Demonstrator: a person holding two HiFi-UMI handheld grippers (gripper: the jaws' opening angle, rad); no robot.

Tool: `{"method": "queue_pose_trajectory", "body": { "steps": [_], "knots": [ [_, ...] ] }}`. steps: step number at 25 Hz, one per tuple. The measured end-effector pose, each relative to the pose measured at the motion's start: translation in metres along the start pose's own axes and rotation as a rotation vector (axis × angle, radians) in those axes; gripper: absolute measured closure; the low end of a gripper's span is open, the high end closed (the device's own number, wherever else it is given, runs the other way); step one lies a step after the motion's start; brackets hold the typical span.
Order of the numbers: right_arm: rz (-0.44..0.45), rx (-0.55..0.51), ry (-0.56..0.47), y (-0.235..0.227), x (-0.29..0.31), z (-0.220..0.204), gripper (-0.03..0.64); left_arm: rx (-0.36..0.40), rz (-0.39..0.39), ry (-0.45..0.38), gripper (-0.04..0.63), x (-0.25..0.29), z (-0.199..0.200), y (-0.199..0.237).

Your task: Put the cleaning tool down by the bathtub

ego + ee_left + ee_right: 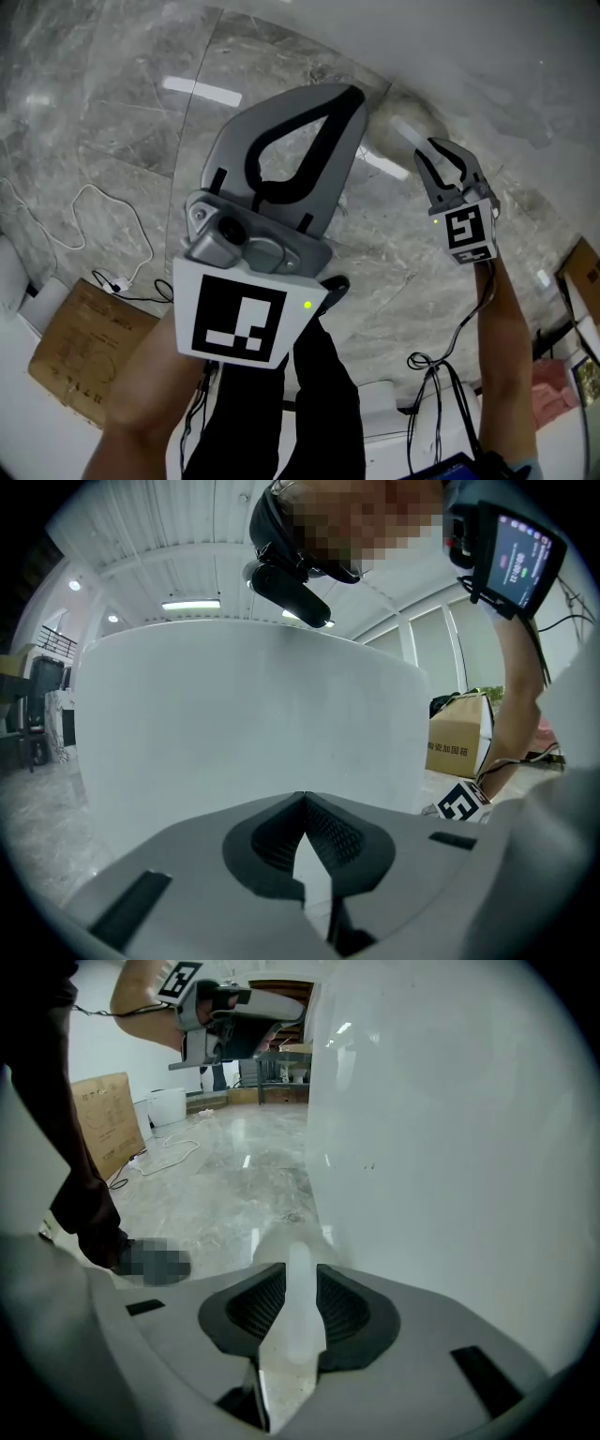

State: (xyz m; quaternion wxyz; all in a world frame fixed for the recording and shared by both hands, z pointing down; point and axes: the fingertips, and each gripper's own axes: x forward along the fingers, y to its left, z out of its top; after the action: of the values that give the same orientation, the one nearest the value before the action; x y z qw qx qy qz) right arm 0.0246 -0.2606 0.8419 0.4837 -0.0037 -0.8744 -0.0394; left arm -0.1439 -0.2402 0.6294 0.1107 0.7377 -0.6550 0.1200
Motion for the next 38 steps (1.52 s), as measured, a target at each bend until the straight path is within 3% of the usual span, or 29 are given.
{"method": "queue_pose_trajectory", "body": {
  "steps": [11,21,24,29,34,38],
  "knots": [
    [-0.017,0.009,-0.023,0.000,-0.014,0.014,0.509,-0.014,0.021,-0.011,0.581,-0.004,0.012,-0.001],
    [-0.072,-0.057,-0.237,0.005,-0.078,0.107,0.534,-0.023,0.040,-0.046,0.581,-0.023,0.060,-0.012],
    [-0.090,-0.033,-0.306,0.012,-0.116,0.146,0.538,-0.041,0.064,-0.065,0.581,-0.036,0.086,-0.015],
    [-0.210,0.199,-0.529,0.009,-0.199,0.224,0.564,-0.059,0.093,-0.127,0.581,-0.059,0.143,-0.021],
    [-0.300,0.252,-0.691,0.005,-0.290,0.289,0.601,-0.068,0.140,-0.202,0.581,-0.090,0.215,-0.030],
    [-0.337,0.266,-0.759,0.005,-0.350,0.324,0.603,-0.057,0.156,-0.260,0.581,-0.114,0.273,-0.042]
  ]
}}
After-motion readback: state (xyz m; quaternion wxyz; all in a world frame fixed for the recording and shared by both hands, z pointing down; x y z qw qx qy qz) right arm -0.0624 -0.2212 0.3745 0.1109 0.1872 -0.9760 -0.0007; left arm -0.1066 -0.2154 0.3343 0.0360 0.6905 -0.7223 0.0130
